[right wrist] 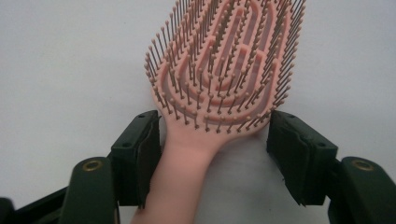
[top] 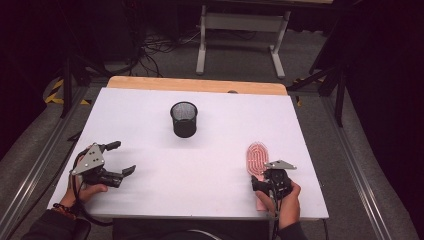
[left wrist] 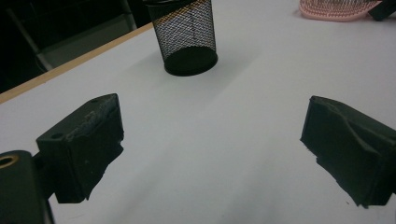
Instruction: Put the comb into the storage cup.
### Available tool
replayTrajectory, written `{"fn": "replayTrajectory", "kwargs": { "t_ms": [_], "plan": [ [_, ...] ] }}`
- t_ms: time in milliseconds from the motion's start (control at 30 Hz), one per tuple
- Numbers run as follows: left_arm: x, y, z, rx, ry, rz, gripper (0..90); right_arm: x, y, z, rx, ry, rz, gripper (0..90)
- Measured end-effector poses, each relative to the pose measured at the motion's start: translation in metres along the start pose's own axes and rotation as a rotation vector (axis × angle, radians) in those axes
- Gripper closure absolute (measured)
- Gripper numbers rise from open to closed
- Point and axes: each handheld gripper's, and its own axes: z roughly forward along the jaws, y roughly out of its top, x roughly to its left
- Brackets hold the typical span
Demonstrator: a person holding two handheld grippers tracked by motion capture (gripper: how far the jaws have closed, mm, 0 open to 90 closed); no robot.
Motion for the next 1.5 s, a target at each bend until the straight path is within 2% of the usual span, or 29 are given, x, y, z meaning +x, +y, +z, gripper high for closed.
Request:
{"fn": "replayTrajectory", "kwargs": {
  "t_ms": [467, 567, 700, 767, 800, 833, 933, 967, 1033, 1233, 1433, 1500],
  "plan": [
    [0.0, 0.0, 0.001, 0.012, -0.008, -0.001, 6.4, 0.002, -0.004, -0.002, -0.008, -0.001, -0.009, 36.1],
    [0.0, -0.001, 0.002, 0.01, -0.01, 0.0, 6.4, 0.003, -0.005, -0.003, -0.016, -0.006, 0.006, 37.7],
    [0.0, 0.0, 0.001, 0.009, -0.009, 0.0, 6.4, 0.004, -0.007, -0.004, -0.031, -0.011, 0.022, 41.9],
    [0.0, -0.001, 0.001, 0.008, -0.011, -0.003, 6.3, 0.006, -0.008, -0.007, -0.032, -0.024, 0.003, 47.5],
    [0.0, -0.001, 0.001, 0.008, -0.011, -0.003, 6.3, 0.006, -0.008, -0.007, -0.032, -0.024, 0.003, 47.5],
    [0.0, -0.001, 0.001, 0.013, -0.012, -0.002, 6.3, 0.007, -0.01, -0.009, -0.044, -0.029, -0.004, 54.1],
    [0.0, 0.0, 0.002, 0.012, -0.013, -0.005, 6.3, 0.007, -0.009, -0.01, -0.05, -0.028, -0.017, 61.1],
    [0.0, 0.0, 0.002, 0.012, -0.013, -0.004, 6.3, 0.006, -0.008, -0.009, -0.043, -0.023, -0.017, 68.6],
    [0.0, 0.0, 0.002, 0.013, -0.016, -0.003, 6.3, 0.002, -0.009, -0.006, -0.041, 0.016, -0.014, 68.7],
    [0.0, -0.001, 0.001, 0.013, -0.015, -0.003, 6.3, -0.001, -0.004, -0.004, -0.037, 0.031, -0.046, 69.0],
    [0.0, -0.001, 0.0, 0.011, -0.013, -0.005, 6.3, -0.006, -0.003, -0.002, -0.063, 0.059, -0.075, 69.1],
    [0.0, -0.002, 0.0, 0.011, -0.013, -0.008, 6.3, -0.011, -0.002, -0.002, -0.083, 0.069, -0.07, 69.2]
  ]
}}
